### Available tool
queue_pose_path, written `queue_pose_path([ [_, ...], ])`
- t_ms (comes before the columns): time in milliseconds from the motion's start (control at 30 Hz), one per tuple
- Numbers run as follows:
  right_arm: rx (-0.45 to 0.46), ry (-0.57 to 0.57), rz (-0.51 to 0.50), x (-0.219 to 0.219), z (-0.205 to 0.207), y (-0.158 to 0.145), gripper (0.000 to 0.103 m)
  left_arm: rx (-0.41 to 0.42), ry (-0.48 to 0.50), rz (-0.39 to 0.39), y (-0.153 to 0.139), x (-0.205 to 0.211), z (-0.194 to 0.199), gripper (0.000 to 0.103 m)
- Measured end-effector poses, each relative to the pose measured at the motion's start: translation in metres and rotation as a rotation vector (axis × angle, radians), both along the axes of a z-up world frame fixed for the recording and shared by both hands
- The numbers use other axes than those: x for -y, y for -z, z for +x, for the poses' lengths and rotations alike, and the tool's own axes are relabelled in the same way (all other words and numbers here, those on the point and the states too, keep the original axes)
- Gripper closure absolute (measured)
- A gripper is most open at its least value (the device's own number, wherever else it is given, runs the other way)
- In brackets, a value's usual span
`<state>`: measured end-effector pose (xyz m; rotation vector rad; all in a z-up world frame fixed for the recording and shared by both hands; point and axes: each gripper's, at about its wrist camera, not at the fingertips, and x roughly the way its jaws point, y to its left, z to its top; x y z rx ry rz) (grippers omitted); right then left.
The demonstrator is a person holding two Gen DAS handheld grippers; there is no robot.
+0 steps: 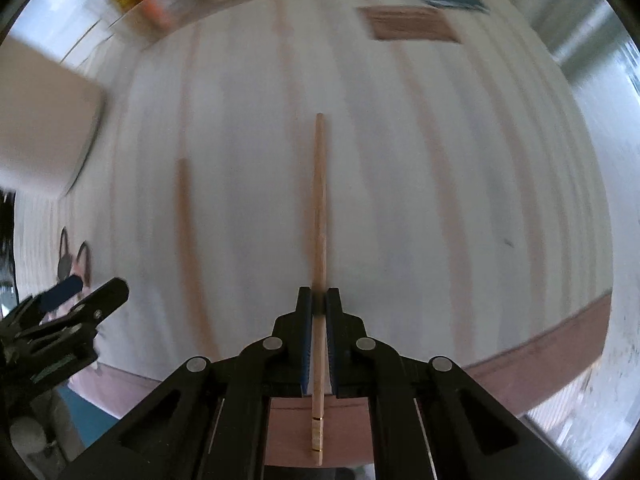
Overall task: Organize utensils
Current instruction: 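Close the left tool on a chopstick while the right tool grasps another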
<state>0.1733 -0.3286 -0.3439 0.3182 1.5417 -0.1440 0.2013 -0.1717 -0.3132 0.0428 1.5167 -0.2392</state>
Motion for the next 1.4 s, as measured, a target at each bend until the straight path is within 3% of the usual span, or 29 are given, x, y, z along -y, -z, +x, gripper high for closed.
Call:
queue_pose_path([
  [100,-0.003,0.062,0.0,0.019,-0.011,-0.002,0.096,-0.041,0.048,-0.046,-0.002,0.038,-0.008,0.03],
  [133,-0.003,0.074,-0.006,0.022,-0.012,-0.002,0.096,-0.052,0.063,-0.048,-0.001,0.049,-0.011,0.039],
  [200,0.0,0.112,-0.012,0.032,-0.017,-0.003,0.096,-0.068,0.1,-0.018,0.006,0.071,-0.019,0.053],
  [267,0.001,0.143,-0.004,0.039,-0.02,-0.004,0.096,-0.03,0.147,0.044,0.007,0.089,-0.027,0.056],
  [300,0.003,0.152,-0.001,0.042,-0.02,-0.005,0.096,-0.014,0.169,0.069,0.007,0.094,-0.03,0.063],
  [333,0.005,0.162,0.006,0.043,-0.021,-0.005,0.096,0.016,0.193,0.104,0.006,0.099,-0.034,0.083],
  [367,0.007,0.171,0.013,0.043,-0.022,-0.005,0.096,0.032,0.203,0.117,0.005,0.1,-0.036,0.095],
  [400,0.008,0.172,0.015,0.051,-0.022,-0.003,0.096,0.036,0.205,0.109,0.005,0.099,-0.037,0.097],
  [567,0.017,0.171,0.013,0.064,-0.024,-0.008,0.096,0.07,0.202,0.118,0.003,0.077,-0.044,0.099],
  [667,0.045,0.17,0.106,0.061,-0.022,-0.009,0.096,0.095,0.186,0.116,-0.005,0.05,-0.051,0.099],
  [933,0.035,0.015,0.214,-0.033,0.011,-0.019,0.096,0.079,0.006,0.092,-0.016,-0.066,-0.077,0.099],
  [1200,-0.01,-0.111,0.15,-0.116,0.029,-0.004,0.096,0.041,-0.256,0.095,-0.003,-0.17,-0.08,0.099],
  [1333,-0.035,-0.131,0.088,-0.125,0.031,-0.003,0.096,0.019,-0.278,0.09,0.01,-0.192,-0.068,0.098],
  [1400,-0.047,-0.139,0.066,-0.129,0.035,-0.002,0.096,0.021,-0.238,0.112,0.012,-0.187,-0.068,0.096],
])
